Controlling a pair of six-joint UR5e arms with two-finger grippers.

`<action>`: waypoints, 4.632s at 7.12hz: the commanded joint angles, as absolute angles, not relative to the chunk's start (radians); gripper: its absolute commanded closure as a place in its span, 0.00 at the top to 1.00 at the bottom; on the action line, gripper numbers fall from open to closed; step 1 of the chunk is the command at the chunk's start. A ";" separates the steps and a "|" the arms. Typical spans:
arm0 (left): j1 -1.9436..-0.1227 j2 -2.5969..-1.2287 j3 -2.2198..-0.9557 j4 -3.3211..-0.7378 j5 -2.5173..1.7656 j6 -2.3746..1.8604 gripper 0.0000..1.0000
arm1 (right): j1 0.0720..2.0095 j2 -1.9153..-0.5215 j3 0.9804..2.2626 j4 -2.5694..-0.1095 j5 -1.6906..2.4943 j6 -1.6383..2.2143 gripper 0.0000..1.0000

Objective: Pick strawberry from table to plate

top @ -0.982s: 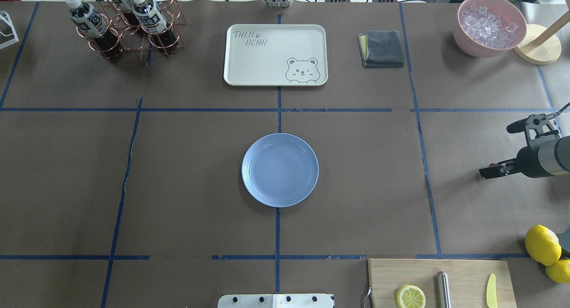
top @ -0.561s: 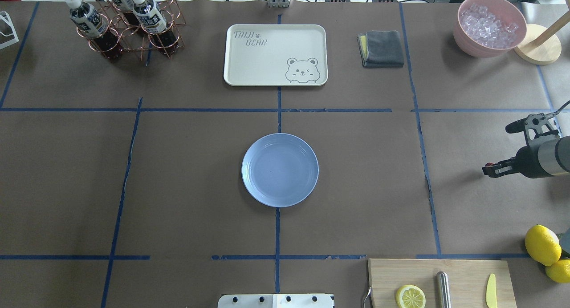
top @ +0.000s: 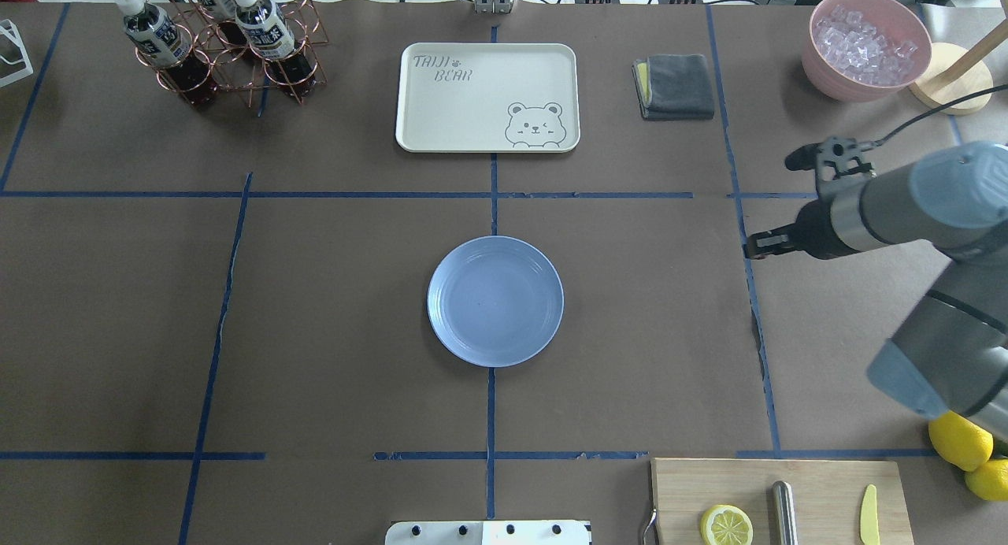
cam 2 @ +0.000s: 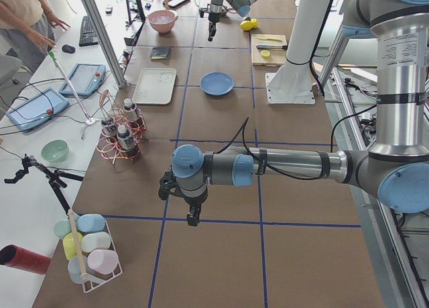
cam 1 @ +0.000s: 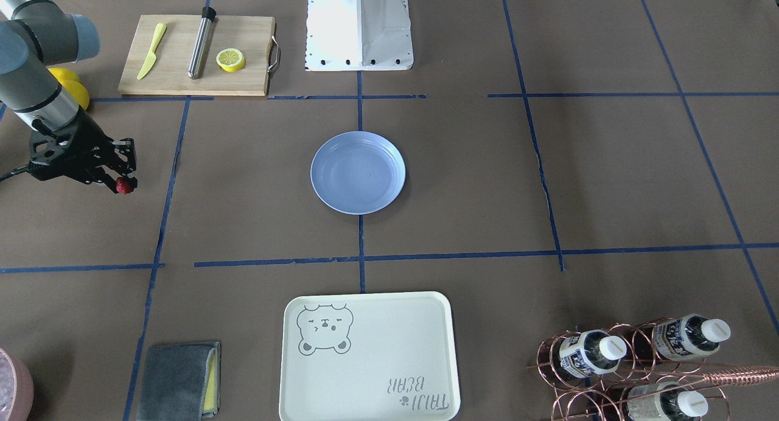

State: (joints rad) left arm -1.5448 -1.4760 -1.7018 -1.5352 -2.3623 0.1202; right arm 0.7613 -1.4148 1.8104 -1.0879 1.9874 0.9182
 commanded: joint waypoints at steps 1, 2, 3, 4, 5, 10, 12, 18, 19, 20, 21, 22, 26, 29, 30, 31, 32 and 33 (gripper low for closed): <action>-1.545 -1.480 -1.703 -1.531 -2.362 0.118 1.00 | 0.615 -1.106 1.796 -1.396 1.874 1.062 0.00; -1.545 -1.480 -1.703 -1.531 -2.362 0.118 1.00 | 0.559 -1.000 1.745 -1.440 1.808 1.118 0.00; -1.545 -1.480 -1.703 -1.531 -2.362 0.118 1.00 | 0.504 -0.917 1.671 -1.439 1.768 1.191 0.00; -1.545 -1.480 -1.703 -1.531 -2.362 0.118 1.00 | 0.448 -0.861 1.602 -1.437 1.699 1.225 0.00; -1.545 -1.480 -1.704 -1.531 -2.364 0.118 1.00 | 0.399 -0.826 1.553 -1.434 1.643 1.253 0.00; -1.545 -1.476 -1.703 -1.532 -2.364 0.118 1.00 | 0.367 -0.811 1.499 -1.431 1.614 1.266 1.00; -1.545 -1.474 -1.703 -1.534 -2.362 0.121 1.00 | 0.443 -0.825 1.576 -1.439 1.711 1.244 1.00; -1.545 -1.465 -1.716 -1.543 -2.350 0.118 1.00 | 1.102 -1.197 1.632 -1.433 2.236 0.384 1.00; -1.543 -1.465 -1.712 -1.540 -2.352 0.118 1.00 | 1.186 -1.277 1.629 -1.436 2.268 0.203 1.00; -1.543 -1.466 -1.715 -1.542 -2.350 0.118 1.00 | 1.250 -1.367 1.626 -1.431 2.279 0.067 1.00; -1.543 -1.466 -1.715 -1.540 -2.350 0.118 1.00 | 1.319 -1.441 1.623 -1.431 2.276 -0.039 1.00; -1.543 -1.466 -1.713 -1.540 -2.355 0.118 1.00 | 1.389 -1.504 1.623 -1.428 2.266 -0.058 1.00; -1.543 -1.470 -1.724 -1.542 -2.362 0.118 1.00 | 1.537 -1.562 1.558 -1.439 2.327 -0.054 1.00; -1.543 -1.479 -1.724 -1.542 -2.362 0.120 1.00 | 1.537 -1.594 1.586 -1.427 2.316 -0.055 1.00; -1.543 -1.480 -1.724 -1.542 -2.362 0.120 1.00 | 1.537 -1.601 1.586 -1.424 2.318 -0.046 1.00; -1.543 -1.480 -1.724 -1.542 -2.362 0.120 1.00 | 1.537 -1.598 1.588 -1.422 2.316 -0.045 1.00; -1.543 -1.480 -1.724 -1.542 -2.362 0.120 1.00 | 1.536 -1.601 1.586 -1.411 2.316 -0.041 1.00; -1.543 -1.480 -1.724 -1.543 -2.362 0.120 1.00 | 1.536 -1.606 1.586 -1.410 2.316 -0.031 1.00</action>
State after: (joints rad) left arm -1.5432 -1.4802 -1.7242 -1.5420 -2.3623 0.1196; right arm 1.5362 -1.6015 1.5861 -1.4147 2.3165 -0.0403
